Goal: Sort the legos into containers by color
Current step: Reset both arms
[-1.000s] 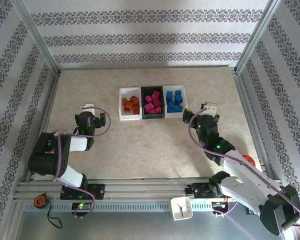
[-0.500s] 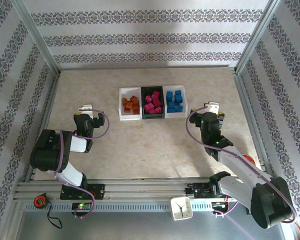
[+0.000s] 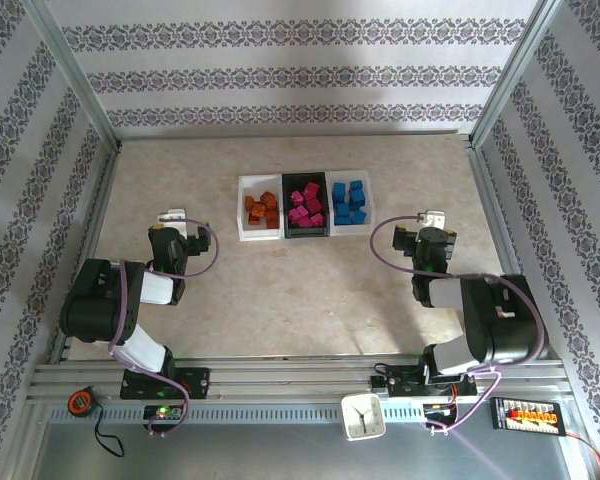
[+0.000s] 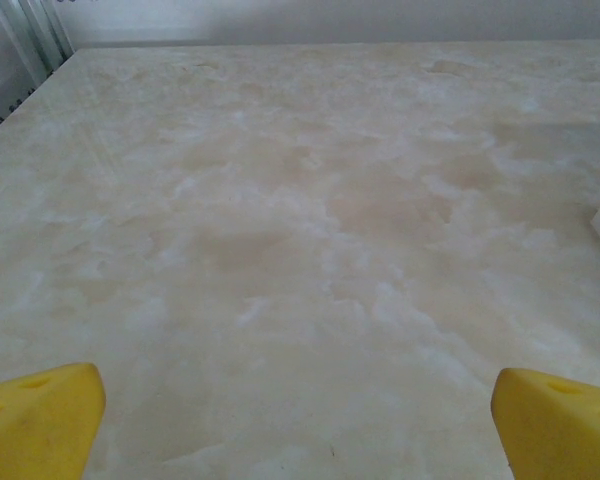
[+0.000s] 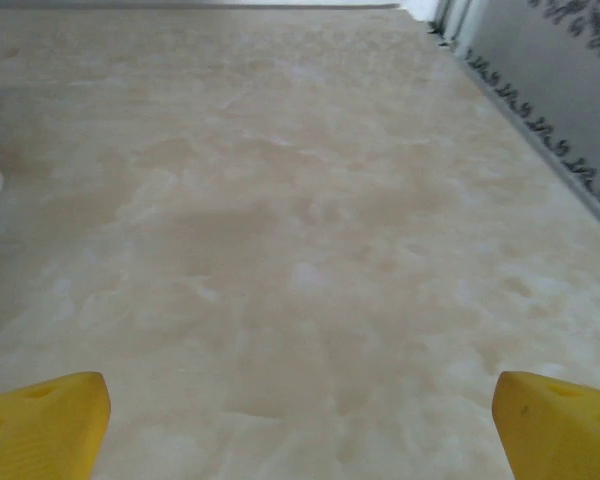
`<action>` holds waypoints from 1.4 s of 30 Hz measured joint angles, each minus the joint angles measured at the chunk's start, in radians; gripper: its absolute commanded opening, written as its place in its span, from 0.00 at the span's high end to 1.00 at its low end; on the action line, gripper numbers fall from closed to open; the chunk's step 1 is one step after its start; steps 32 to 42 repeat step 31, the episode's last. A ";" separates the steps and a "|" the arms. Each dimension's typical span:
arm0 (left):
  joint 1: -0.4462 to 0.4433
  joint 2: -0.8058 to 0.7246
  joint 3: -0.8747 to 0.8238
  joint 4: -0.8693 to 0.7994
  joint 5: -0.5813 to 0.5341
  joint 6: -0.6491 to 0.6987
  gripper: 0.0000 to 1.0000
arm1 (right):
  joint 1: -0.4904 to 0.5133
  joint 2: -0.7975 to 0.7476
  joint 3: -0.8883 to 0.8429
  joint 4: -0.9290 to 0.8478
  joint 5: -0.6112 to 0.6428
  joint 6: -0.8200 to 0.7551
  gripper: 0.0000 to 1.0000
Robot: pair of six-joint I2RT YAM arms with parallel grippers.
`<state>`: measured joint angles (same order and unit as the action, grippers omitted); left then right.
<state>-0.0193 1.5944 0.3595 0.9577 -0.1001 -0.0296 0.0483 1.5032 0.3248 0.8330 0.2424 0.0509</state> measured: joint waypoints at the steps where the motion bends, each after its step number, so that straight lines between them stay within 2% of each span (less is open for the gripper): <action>1: 0.000 0.000 0.000 0.000 0.003 0.000 0.01 | 0.000 0.023 0.001 0.017 -0.016 -0.002 0.02; 11: 0.000 0.000 0.001 0.000 0.018 0.000 0.01 | -0.007 0.026 0.027 0.081 -0.076 -0.002 0.02; 42: 0.000 0.000 0.001 0.000 0.019 0.001 0.01 | -0.007 0.026 0.027 0.085 -0.080 -0.002 0.02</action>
